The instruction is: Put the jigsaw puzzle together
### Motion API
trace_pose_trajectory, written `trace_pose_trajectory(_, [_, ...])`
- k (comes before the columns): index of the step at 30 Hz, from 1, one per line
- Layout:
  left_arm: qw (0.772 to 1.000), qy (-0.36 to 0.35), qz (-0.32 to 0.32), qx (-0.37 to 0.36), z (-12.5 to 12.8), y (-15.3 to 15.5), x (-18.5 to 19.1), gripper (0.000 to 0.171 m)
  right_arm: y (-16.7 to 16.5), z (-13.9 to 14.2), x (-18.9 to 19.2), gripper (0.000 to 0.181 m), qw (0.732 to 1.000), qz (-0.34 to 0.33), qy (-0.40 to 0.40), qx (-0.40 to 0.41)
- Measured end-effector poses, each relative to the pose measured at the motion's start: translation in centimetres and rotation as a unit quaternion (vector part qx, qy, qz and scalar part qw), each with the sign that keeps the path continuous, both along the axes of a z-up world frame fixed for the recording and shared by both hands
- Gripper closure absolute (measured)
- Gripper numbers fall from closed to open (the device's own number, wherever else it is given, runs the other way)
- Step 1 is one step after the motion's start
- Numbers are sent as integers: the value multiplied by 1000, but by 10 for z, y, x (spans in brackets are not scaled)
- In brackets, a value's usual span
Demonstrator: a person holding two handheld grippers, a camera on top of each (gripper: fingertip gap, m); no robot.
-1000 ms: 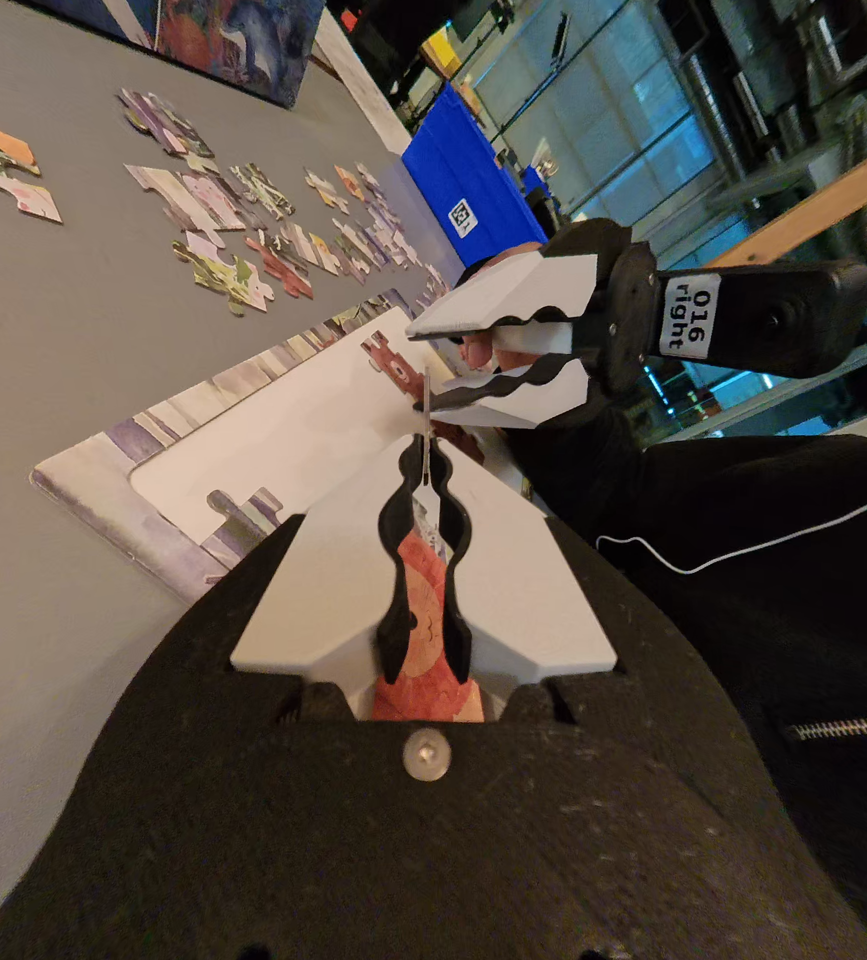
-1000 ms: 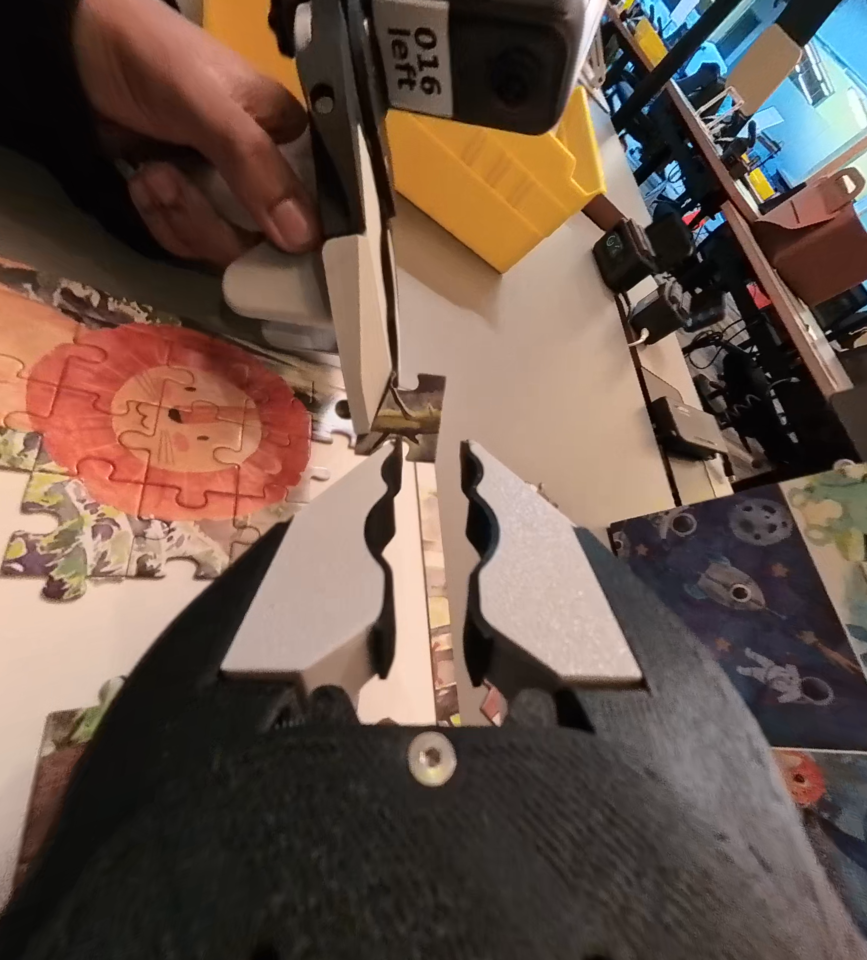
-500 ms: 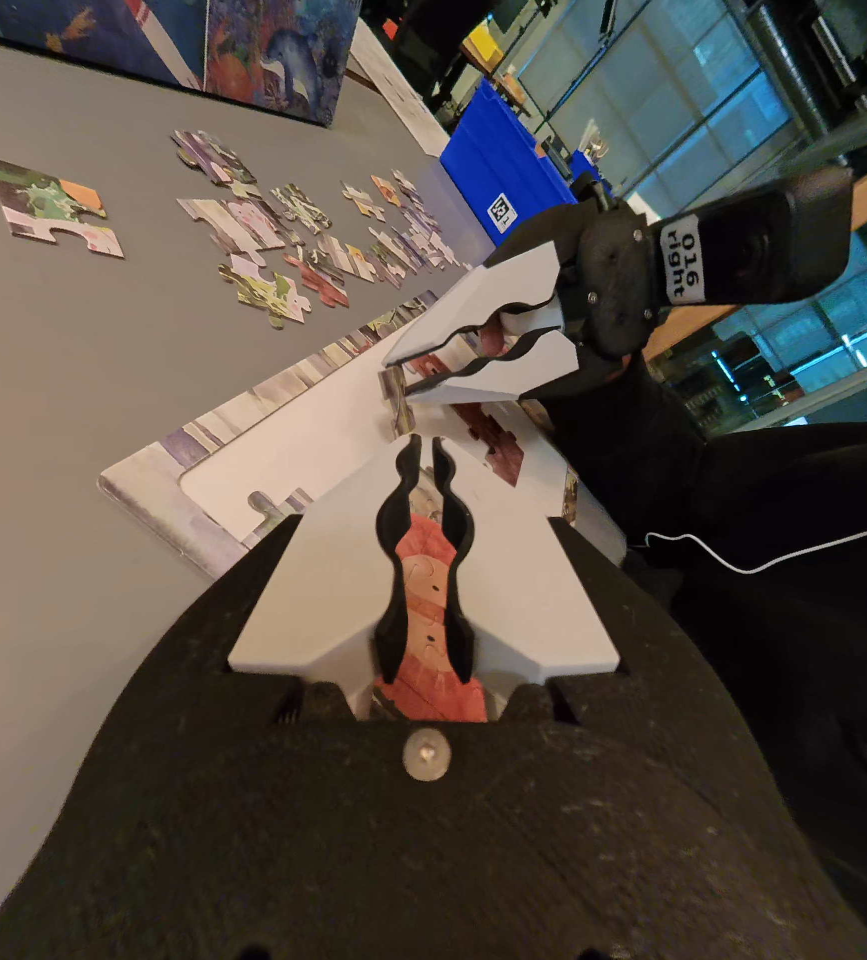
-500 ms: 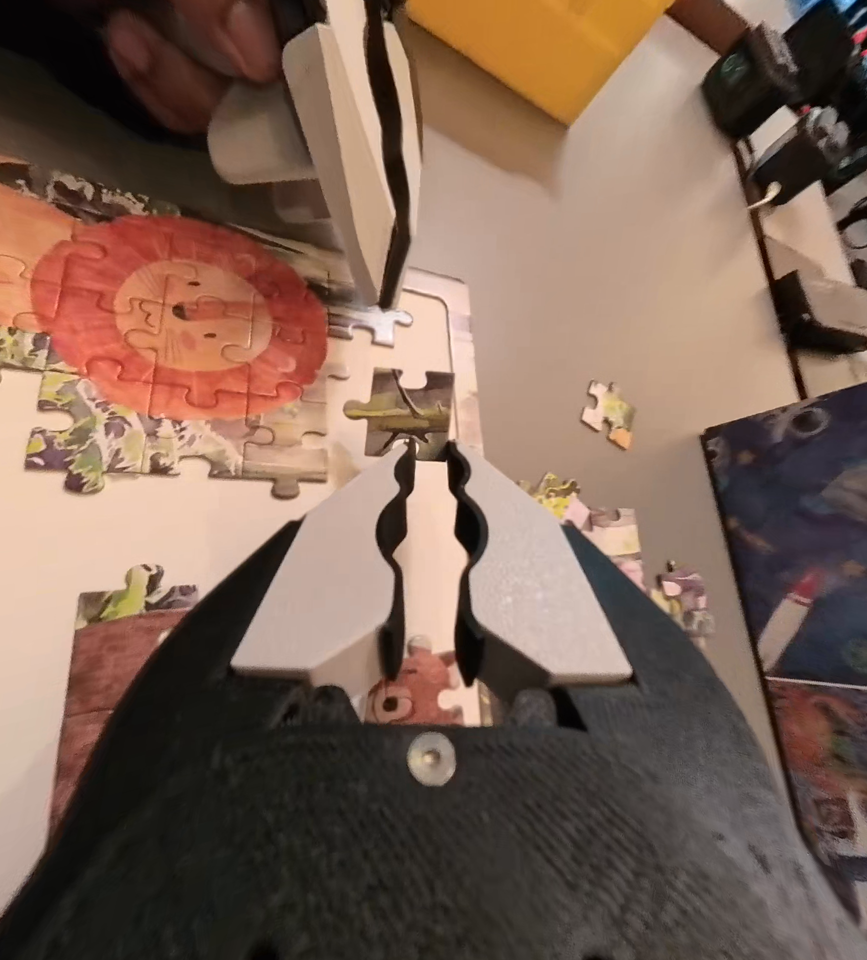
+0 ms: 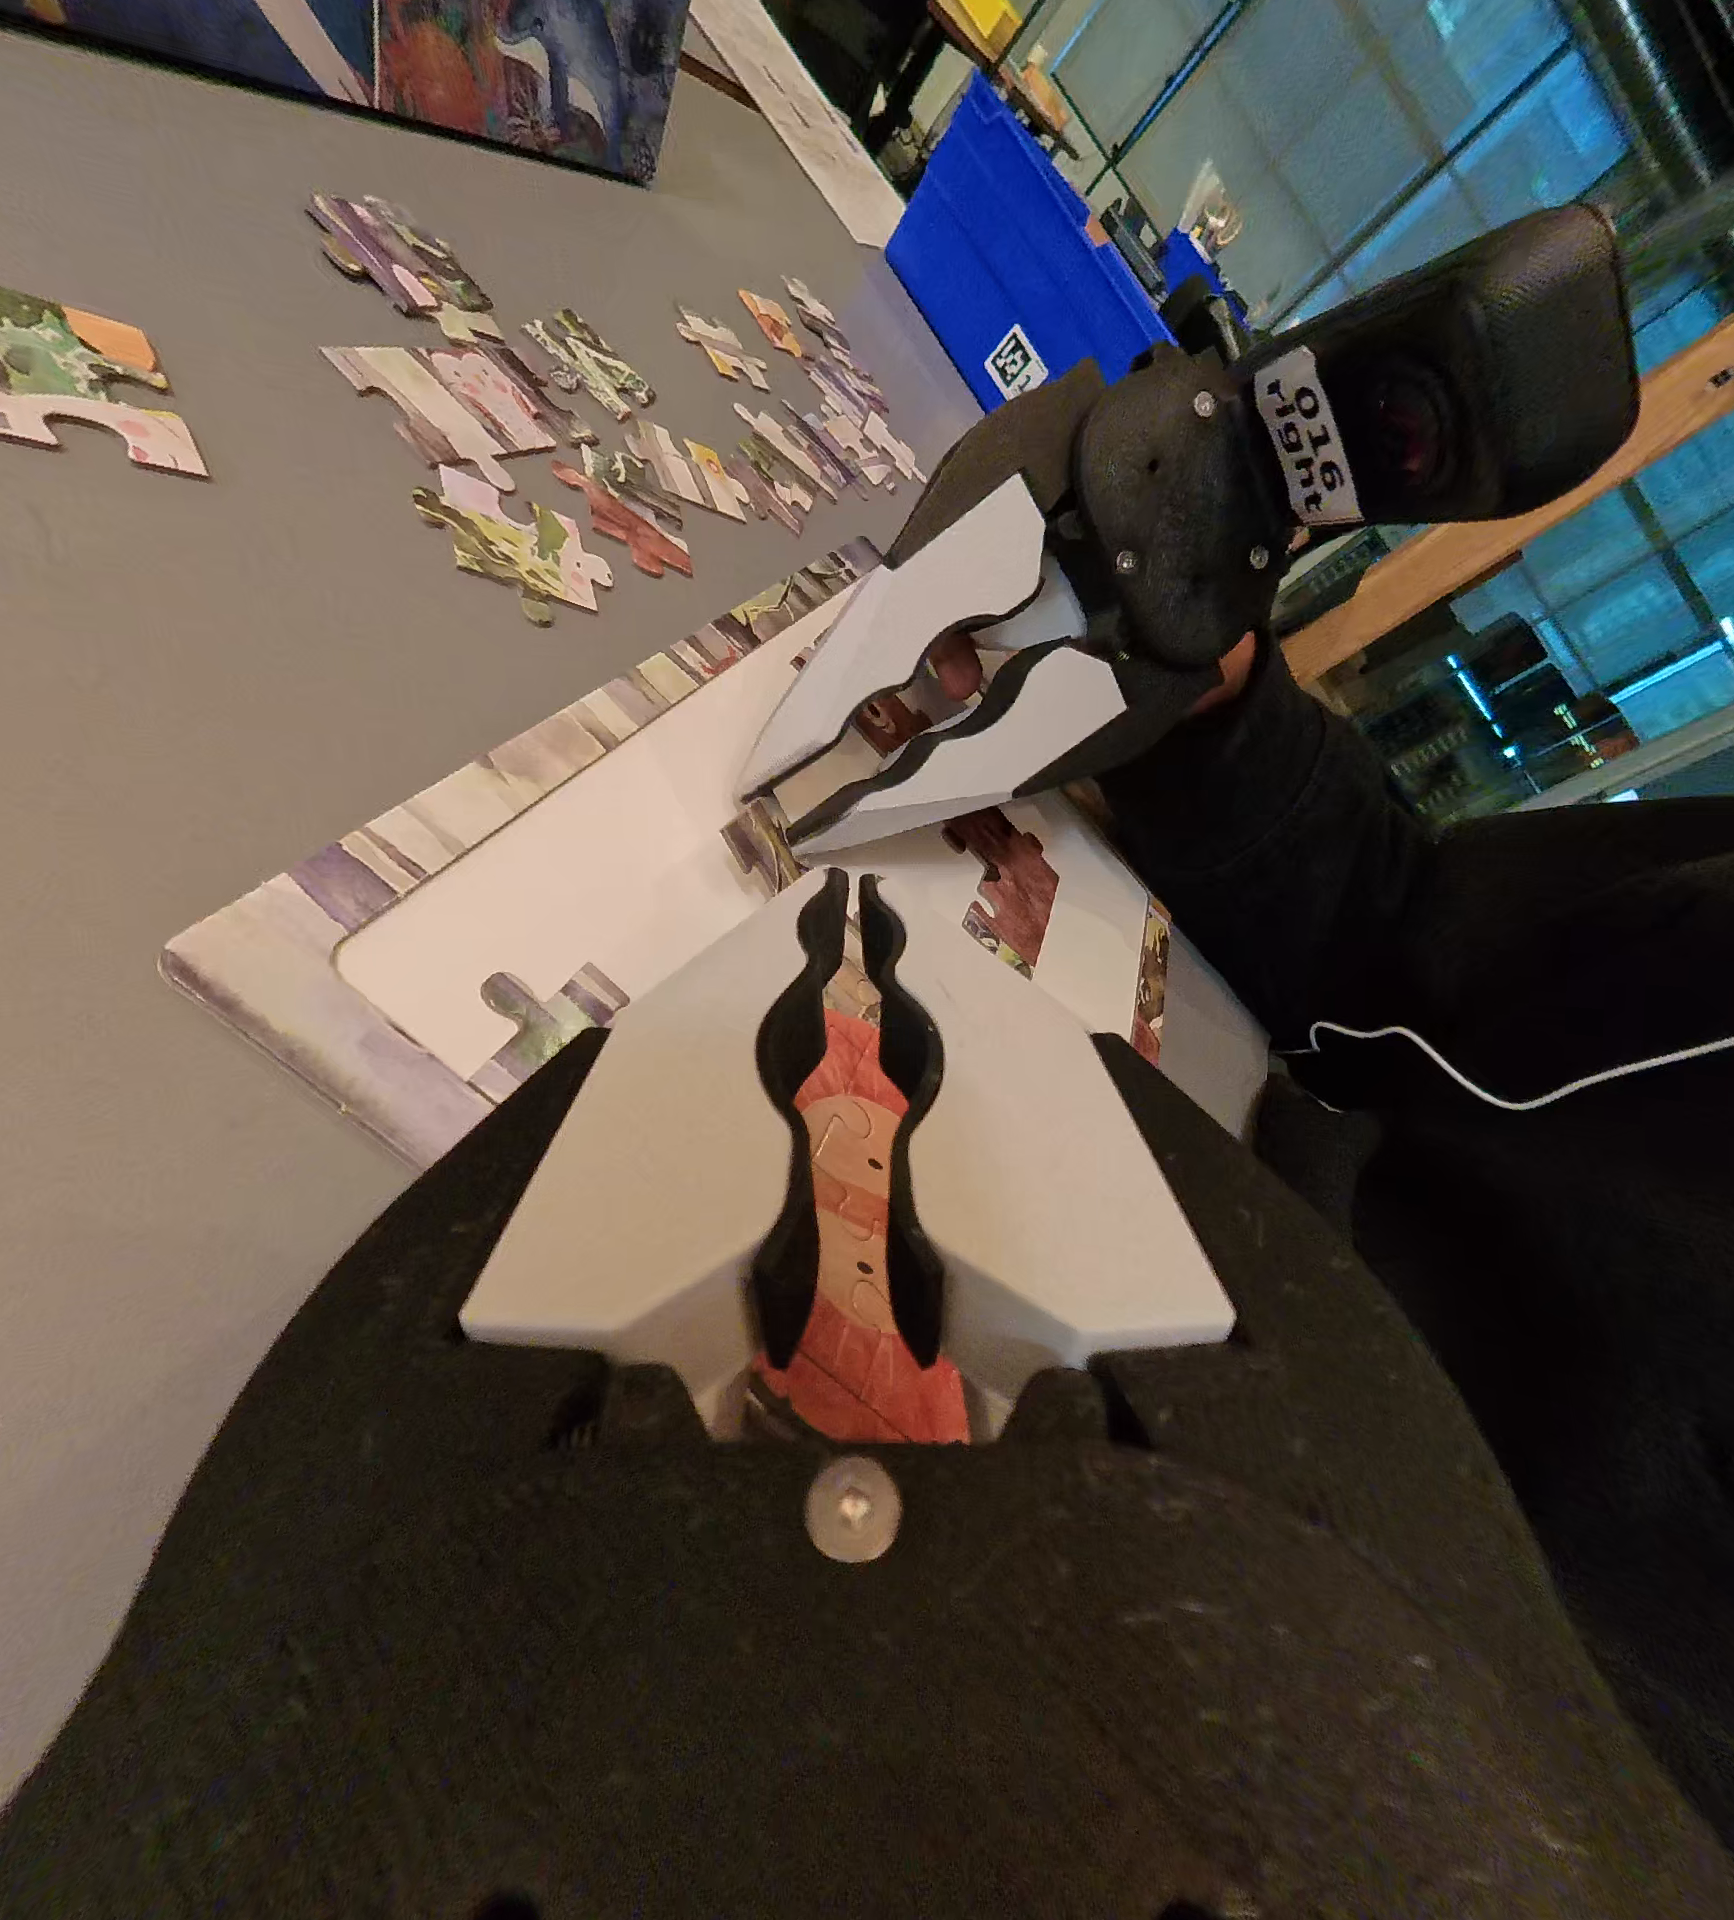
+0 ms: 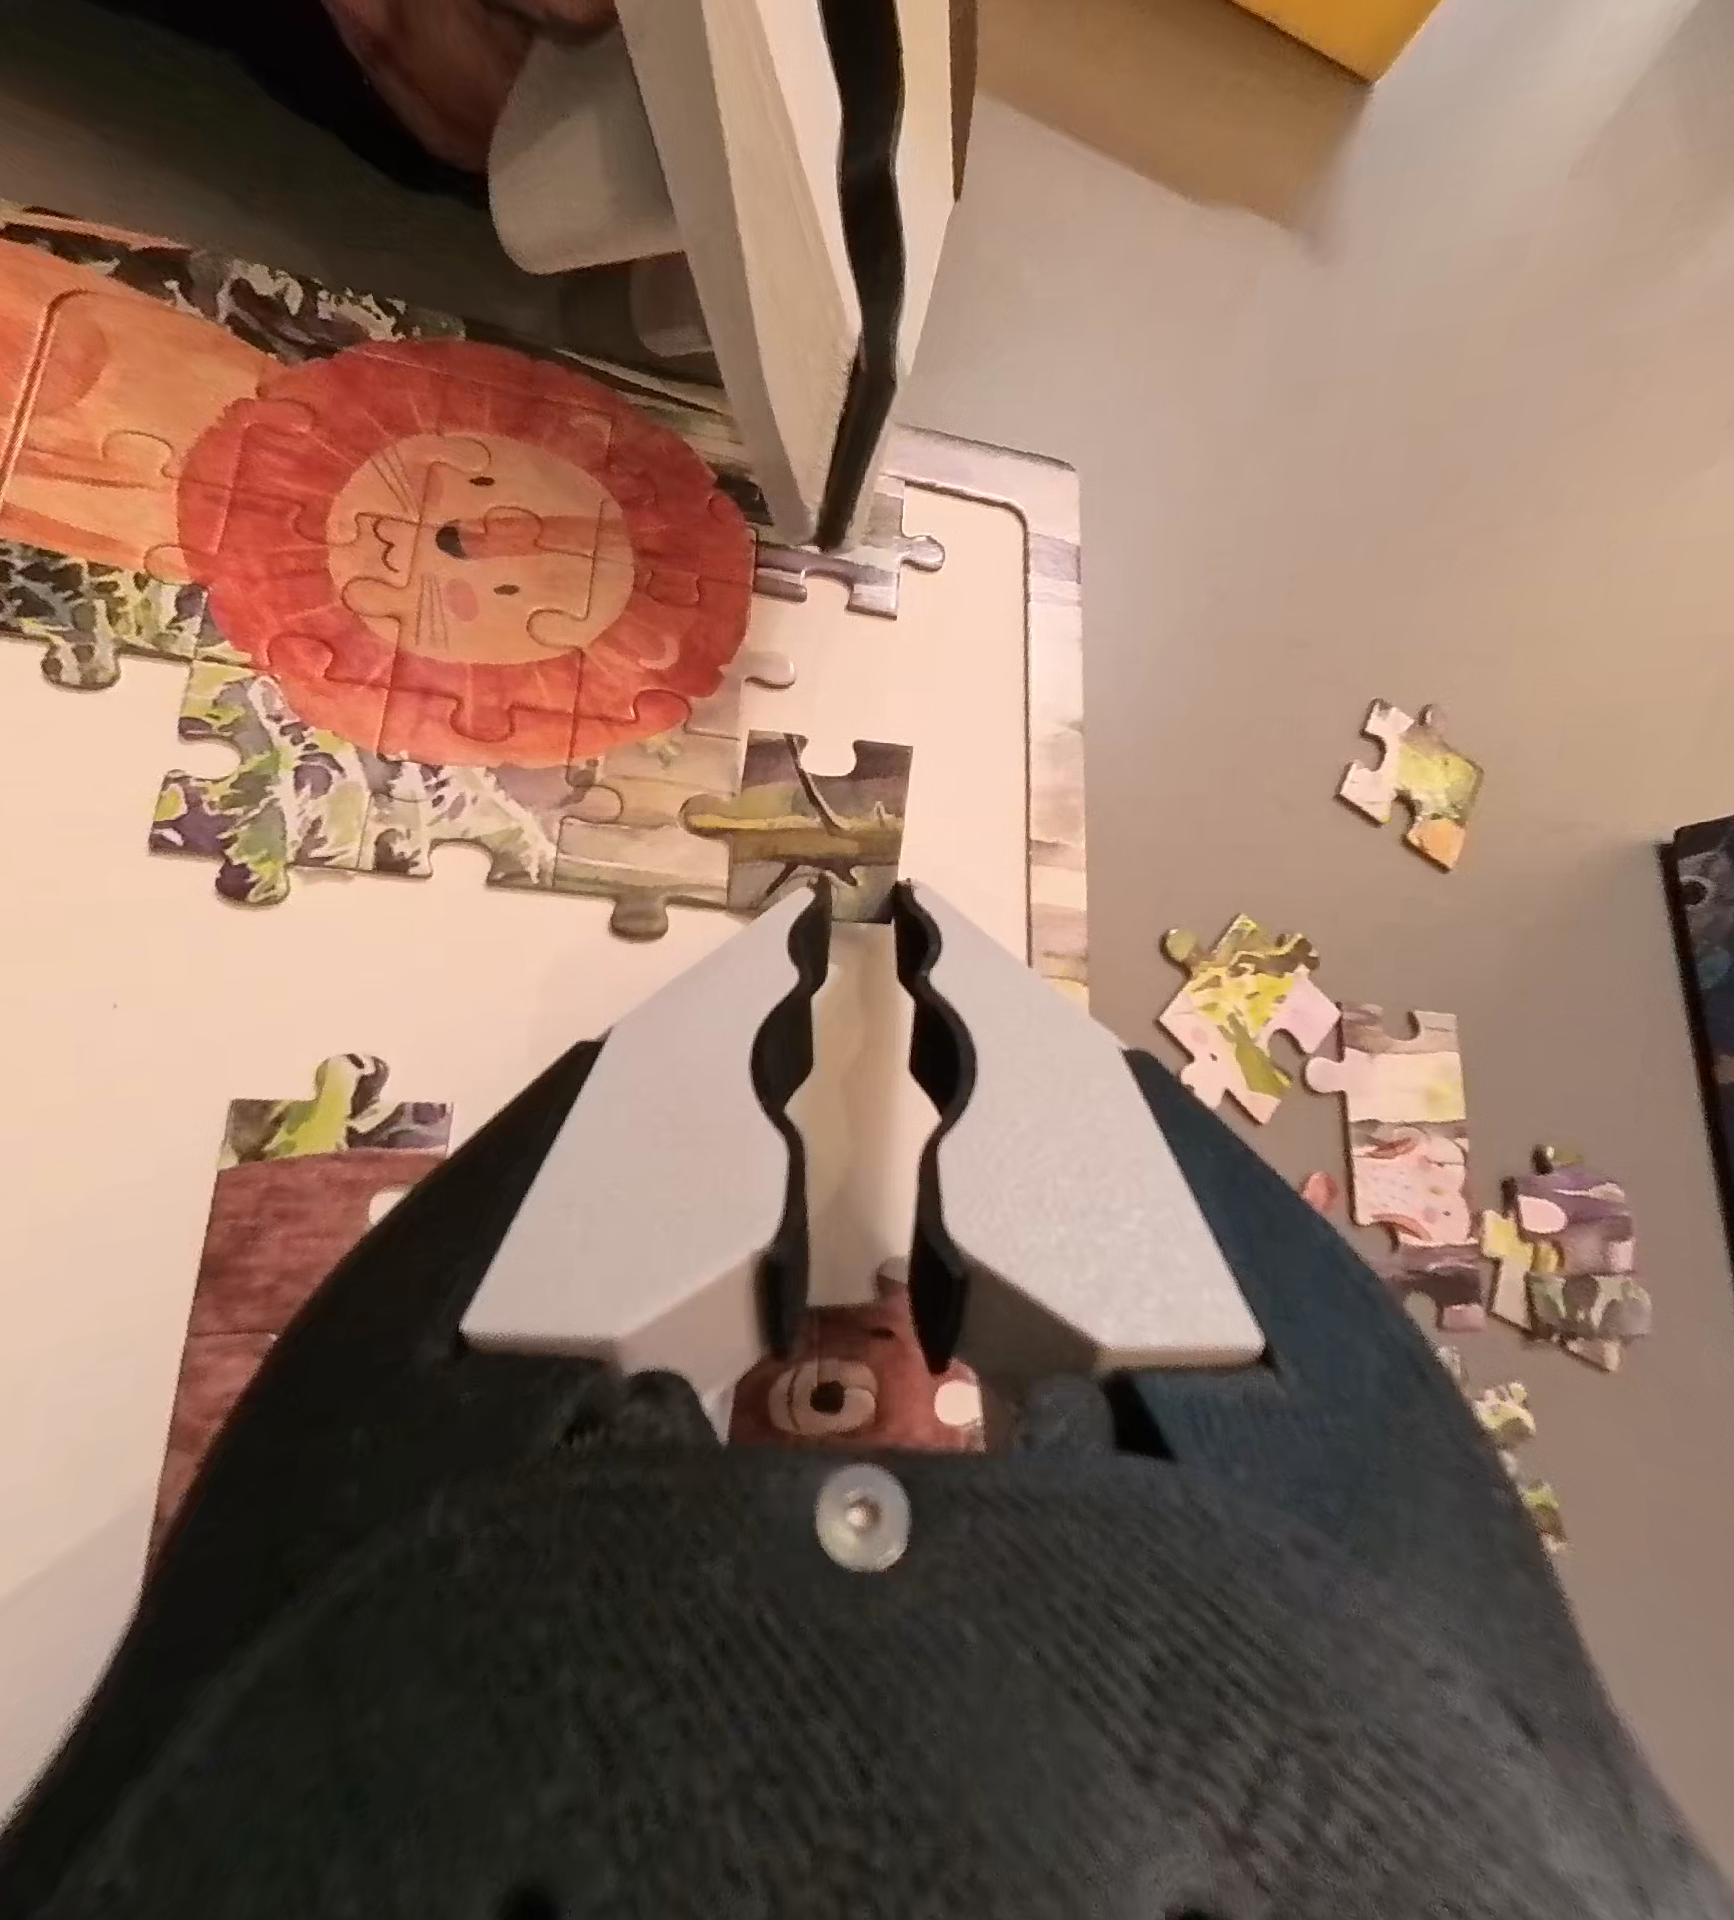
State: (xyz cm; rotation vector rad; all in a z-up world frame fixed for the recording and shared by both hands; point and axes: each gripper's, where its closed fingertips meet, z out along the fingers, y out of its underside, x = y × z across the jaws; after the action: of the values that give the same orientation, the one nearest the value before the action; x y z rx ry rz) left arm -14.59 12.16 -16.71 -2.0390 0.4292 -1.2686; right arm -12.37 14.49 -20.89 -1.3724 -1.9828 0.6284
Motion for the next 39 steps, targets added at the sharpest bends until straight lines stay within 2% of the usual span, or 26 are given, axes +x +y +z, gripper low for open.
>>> trace_pose_trajectory(10, [1000, -1, -1, -1, 0, 0, 0, 171, 6, 2, 3, 166, 1000, -9, -4, 22])
trace_pose_trajectory(18, [1000, -2, -2, -2, 0, 0, 0, 171, -4, 17, -1, 168, 999, -8, 31, -11])
trace_pose_trajectory(28, [1000, -3, -2, -3, 0, 0, 0, 171, -17, 2, -8, 181, 1000, 3, 6, -27])
trace_pose_trajectory(39, [1000, -3, -3, -5, -1, 0, 0, 171, -23, 2, -9, 181, 999, 6, -2, -33])
